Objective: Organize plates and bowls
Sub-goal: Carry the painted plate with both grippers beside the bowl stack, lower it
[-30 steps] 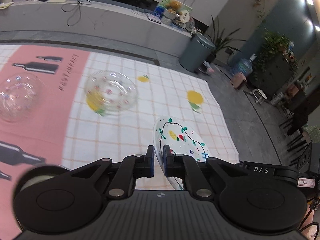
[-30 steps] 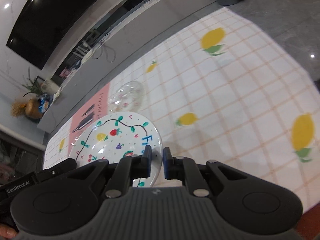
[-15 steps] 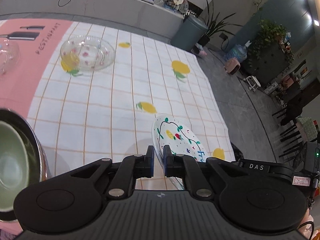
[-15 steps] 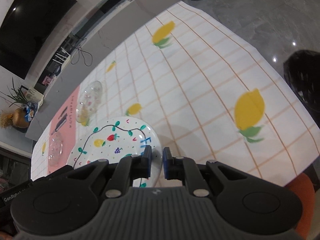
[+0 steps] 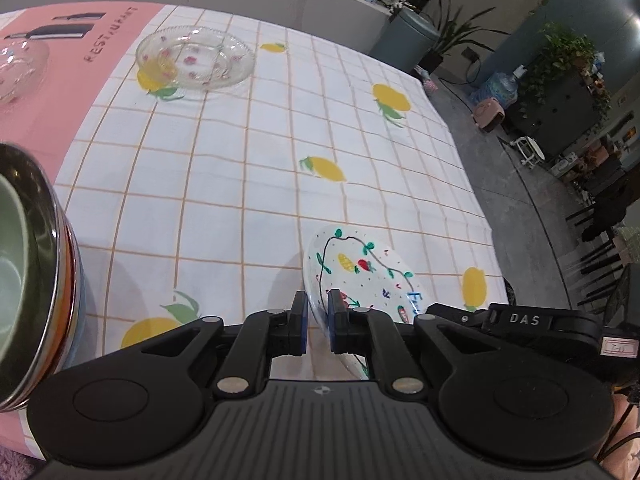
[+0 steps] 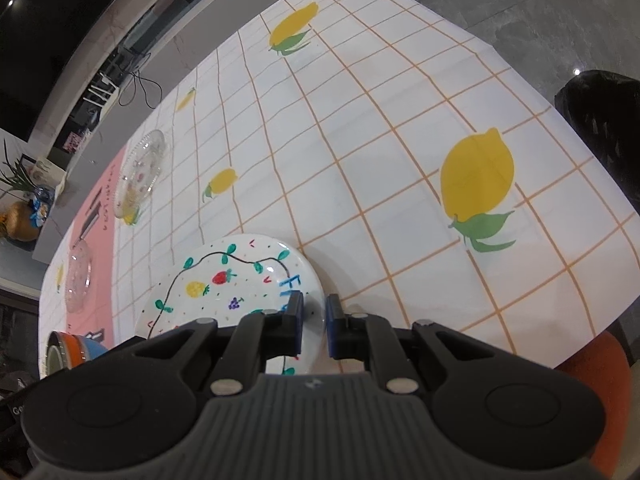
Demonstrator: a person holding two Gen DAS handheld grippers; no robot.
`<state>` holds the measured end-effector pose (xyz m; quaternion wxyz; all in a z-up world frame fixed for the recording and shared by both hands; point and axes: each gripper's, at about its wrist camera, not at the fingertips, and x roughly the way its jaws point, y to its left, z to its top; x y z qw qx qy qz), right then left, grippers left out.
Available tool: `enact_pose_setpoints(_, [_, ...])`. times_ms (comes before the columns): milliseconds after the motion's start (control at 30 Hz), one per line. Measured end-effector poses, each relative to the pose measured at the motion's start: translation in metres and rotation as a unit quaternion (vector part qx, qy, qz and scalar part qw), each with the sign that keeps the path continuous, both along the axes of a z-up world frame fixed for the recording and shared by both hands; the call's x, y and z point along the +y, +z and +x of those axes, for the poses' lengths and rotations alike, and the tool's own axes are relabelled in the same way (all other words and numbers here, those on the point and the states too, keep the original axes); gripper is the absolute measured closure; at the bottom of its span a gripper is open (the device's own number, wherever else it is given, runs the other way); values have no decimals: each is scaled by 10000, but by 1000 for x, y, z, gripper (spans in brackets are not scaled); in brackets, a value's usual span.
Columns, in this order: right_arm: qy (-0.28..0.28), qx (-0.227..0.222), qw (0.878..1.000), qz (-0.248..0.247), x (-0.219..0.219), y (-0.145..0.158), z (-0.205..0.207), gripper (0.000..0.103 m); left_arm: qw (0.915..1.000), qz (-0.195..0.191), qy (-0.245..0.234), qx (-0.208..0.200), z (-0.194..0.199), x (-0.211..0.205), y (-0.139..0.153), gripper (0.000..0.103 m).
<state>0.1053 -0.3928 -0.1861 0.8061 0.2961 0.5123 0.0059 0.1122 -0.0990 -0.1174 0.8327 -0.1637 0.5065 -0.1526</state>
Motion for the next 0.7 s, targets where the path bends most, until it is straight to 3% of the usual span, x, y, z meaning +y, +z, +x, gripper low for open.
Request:
enact_pose_setpoints(267, [143, 36, 9996, -237, 16, -10, 13, 93, 9996, 142, 222, 44, 6, 6, -22, 91])
enact_pose_setpoints(700, [235, -31, 9990, -385, 25, -13, 22, 90, 9983, 543, 143, 127, 7, 1, -34, 86])
